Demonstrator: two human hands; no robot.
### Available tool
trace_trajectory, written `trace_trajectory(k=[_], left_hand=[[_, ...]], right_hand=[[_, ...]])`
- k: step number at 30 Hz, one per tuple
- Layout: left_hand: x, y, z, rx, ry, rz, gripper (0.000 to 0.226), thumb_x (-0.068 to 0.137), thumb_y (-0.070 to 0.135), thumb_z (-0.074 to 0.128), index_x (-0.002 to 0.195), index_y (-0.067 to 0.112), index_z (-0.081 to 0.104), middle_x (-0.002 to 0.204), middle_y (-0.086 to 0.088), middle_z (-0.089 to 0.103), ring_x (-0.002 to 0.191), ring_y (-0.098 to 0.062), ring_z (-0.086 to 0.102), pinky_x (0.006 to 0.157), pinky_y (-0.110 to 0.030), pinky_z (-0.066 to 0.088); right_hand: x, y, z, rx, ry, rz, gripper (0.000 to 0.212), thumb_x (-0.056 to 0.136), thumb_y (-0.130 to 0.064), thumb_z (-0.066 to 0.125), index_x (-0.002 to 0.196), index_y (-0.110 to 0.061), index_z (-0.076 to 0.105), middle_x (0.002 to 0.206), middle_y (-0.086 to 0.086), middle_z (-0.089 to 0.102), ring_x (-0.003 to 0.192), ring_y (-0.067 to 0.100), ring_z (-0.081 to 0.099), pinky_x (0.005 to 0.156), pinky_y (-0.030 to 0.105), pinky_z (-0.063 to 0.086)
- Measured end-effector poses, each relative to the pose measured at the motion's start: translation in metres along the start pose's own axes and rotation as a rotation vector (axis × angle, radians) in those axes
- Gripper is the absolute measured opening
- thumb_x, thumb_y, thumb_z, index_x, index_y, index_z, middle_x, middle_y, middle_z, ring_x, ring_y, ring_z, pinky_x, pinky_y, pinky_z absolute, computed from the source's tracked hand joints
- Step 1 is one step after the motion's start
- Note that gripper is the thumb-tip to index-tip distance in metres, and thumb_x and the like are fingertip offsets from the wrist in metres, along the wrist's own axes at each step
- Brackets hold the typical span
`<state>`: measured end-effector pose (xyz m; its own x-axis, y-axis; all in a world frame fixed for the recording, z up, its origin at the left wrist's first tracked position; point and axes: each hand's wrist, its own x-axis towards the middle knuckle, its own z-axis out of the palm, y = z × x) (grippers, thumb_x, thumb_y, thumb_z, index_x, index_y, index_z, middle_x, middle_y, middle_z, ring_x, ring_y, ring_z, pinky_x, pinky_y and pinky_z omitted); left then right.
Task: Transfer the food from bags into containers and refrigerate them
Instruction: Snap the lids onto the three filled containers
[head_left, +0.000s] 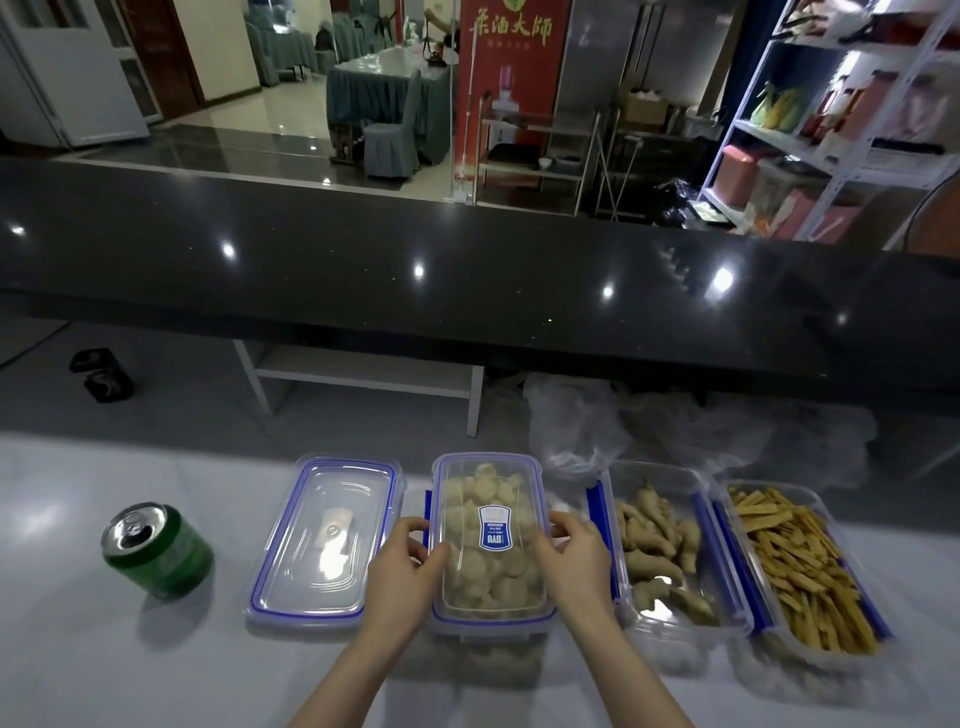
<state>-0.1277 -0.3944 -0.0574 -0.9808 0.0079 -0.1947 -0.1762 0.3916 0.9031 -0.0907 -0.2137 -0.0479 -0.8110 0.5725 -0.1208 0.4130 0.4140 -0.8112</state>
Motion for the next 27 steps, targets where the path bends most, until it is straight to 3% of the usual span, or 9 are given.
trace_trajectory(k=[7,10,12,16,20,24,27], left_hand=[[0.003,0.004,-0.004,0.006,-0.039,-0.013,0.026,0.084,0.019,0.070,0.109,0.017,0.063,0.086,-0.007,0.065,0.076,-0.017,0.061,0.070,-0.027,0.049],[0.006,0.001,-0.005,0.007,-0.054,-0.036,0.032,0.084,0.021,0.070,0.115,0.019,0.059,0.118,-0.005,0.060,0.100,-0.017,0.059,0.084,-0.027,0.047],[0.006,0.001,-0.006,-0.036,-0.116,-0.099,0.046,0.087,0.026,0.068,0.130,0.021,0.051,0.127,-0.005,0.055,0.116,-0.021,0.055,0.093,-0.031,0.046],[0.004,0.006,-0.009,-0.112,-0.150,-0.129,0.054,0.089,0.025,0.067,0.137,0.021,0.042,0.115,-0.004,0.059,0.098,-0.016,0.059,0.076,-0.023,0.048],[0.003,0.004,-0.008,-0.053,-0.023,-0.042,0.053,0.080,0.024,0.076,0.125,0.025,0.048,0.112,0.000,0.063,0.092,-0.012,0.063,0.086,-0.040,0.056],[0.001,0.006,-0.004,-0.039,0.069,0.071,0.053,0.074,0.016,0.081,0.120,0.023,0.055,0.106,0.008,0.065,0.094,-0.007,0.063,0.081,-0.030,0.056],[-0.001,0.006,-0.002,-0.045,0.095,0.104,0.047,0.074,0.009,0.079,0.112,0.026,0.058,0.101,0.011,0.067,0.093,-0.007,0.065,0.075,-0.021,0.054]], right_hand=[[0.001,0.004,-0.002,0.078,-0.058,0.063,0.027,0.089,-0.029,0.065,0.112,-0.015,0.063,0.090,-0.003,0.064,0.082,0.014,0.063,0.078,0.037,0.056],[0.001,0.007,-0.005,0.089,-0.088,0.084,0.039,0.088,-0.036,0.066,0.121,-0.018,0.058,0.112,0.002,0.062,0.095,0.016,0.061,0.082,0.036,0.055],[0.001,0.007,-0.007,0.097,-0.145,0.124,0.049,0.088,-0.041,0.063,0.131,-0.022,0.048,0.121,0.001,0.056,0.097,0.016,0.058,0.082,0.032,0.051],[-0.001,0.008,-0.007,0.189,-0.227,0.225,0.056,0.090,-0.045,0.059,0.137,-0.026,0.038,0.106,0.000,0.061,0.089,0.014,0.064,0.082,0.037,0.056],[-0.001,0.010,-0.004,0.091,-0.026,0.129,0.055,0.082,-0.042,0.071,0.129,-0.024,0.048,0.120,0.003,0.058,0.098,0.015,0.061,0.087,0.038,0.055],[-0.005,0.002,-0.004,0.092,0.037,0.048,0.049,0.085,-0.025,0.071,0.129,-0.016,0.053,0.115,-0.003,0.058,0.096,0.014,0.059,0.075,0.022,0.047],[-0.009,0.002,-0.002,0.112,0.067,0.019,0.041,0.085,-0.022,0.071,0.124,-0.014,0.060,0.106,-0.006,0.062,0.088,0.010,0.059,0.075,0.023,0.048]])
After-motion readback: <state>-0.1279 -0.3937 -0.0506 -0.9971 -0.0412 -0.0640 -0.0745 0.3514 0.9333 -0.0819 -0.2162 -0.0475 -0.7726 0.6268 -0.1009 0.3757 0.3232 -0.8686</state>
